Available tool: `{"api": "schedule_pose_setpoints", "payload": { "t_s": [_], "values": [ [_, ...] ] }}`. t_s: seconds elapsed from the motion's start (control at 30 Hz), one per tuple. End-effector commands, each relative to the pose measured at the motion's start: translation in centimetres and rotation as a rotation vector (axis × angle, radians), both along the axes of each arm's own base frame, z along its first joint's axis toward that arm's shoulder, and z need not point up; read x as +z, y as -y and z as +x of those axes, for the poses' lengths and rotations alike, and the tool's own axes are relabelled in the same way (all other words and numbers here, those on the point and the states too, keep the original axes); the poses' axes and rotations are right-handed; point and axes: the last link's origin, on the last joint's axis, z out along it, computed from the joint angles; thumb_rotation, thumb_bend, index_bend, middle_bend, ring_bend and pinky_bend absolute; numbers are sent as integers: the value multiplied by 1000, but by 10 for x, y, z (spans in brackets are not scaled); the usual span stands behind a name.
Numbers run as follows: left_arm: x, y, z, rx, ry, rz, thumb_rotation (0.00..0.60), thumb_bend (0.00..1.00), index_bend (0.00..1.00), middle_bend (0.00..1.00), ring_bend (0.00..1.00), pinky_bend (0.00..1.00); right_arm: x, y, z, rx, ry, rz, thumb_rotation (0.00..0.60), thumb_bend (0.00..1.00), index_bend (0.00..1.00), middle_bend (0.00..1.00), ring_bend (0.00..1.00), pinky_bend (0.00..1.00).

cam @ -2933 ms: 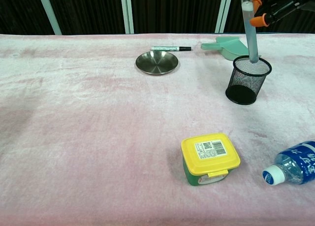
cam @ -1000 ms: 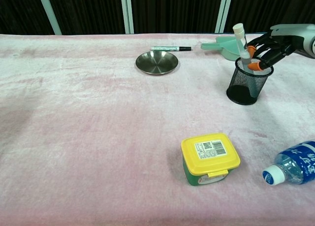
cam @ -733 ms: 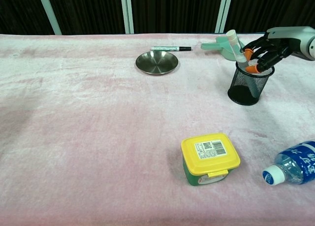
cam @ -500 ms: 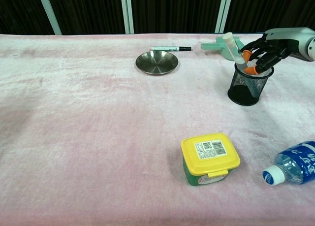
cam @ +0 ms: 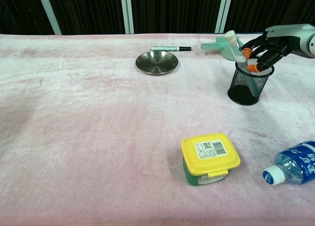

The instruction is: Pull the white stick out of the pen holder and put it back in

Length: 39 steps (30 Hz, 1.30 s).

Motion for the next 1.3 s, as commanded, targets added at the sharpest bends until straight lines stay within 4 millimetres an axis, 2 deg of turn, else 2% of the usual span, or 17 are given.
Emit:
{"api": "schedule_pose_setpoints", "payload": {
  "t_s": [0.03, 0.2, 0.37, 0.43, 0.63, 0.67, 0.7, 0.8, 0.93, 1.1, 1.3],
  "values": [
    [0, 0, 0, 0, -1, -1, 600, 339, 193, 21, 11, 0, 3, 0, 1, -1, 0, -2, 600, 309, 490, 54, 134, 160],
    [0, 0, 0, 0, -3, -2, 600, 338, 192, 22, 11, 0, 11, -2, 3, -4, 11, -6, 600, 306, 437, 47, 126, 160],
    [0, -1, 0, 0, -3, -1, 600, 339, 193, 21, 11, 0, 24, -3, 5, -1, 9, -11, 600, 294, 303, 27, 108, 156],
    [0, -1, -1, 0, -4, 0, 600, 339, 193, 21, 11, 0, 35, -3, 6, -1, 29, -39, 600, 292, 241, 25, 107, 156],
    [0, -2, -1, 1, -4, -1, 600, 338, 192, 22, 11, 0, 76, -11, -1, 61, 22, -208, 600, 284, 149, 25, 107, 151],
    [0, -2, -1, -2, -4, 0, 600, 338, 193, 22, 11, 0, 89, -18, -5, 93, -1, -266, 600, 278, 138, 25, 107, 151],
    [1, -2, 0, -6, -2, 7, 600, 338, 192, 22, 11, 0, 106, -34, -16, 147, -67, -355, 600, 274, 133, 25, 107, 151],
    [1, -3, 1, -11, 0, 14, 600, 339, 192, 21, 11, 0, 114, -67, -32, 216, -128, -426, 600, 262, 121, 24, 107, 151],
    [1, -3, 2, -24, -20, 16, 600, 339, 192, 21, 11, 0, 115, -109, -52, 287, -236, -431, 600, 249, 116, 22, 107, 151],
    [2, -3, 3, -36, -28, 25, 600, 339, 192, 21, 11, 0, 107, -158, -66, 326, -294, -392, 600, 245, 105, 21, 107, 151],
    [4, -3, 3, -48, -25, 38, 600, 338, 191, 21, 11, 0, 94, -202, -78, 352, -335, -359, 600, 244, 99, 22, 107, 151]
  ]
}}
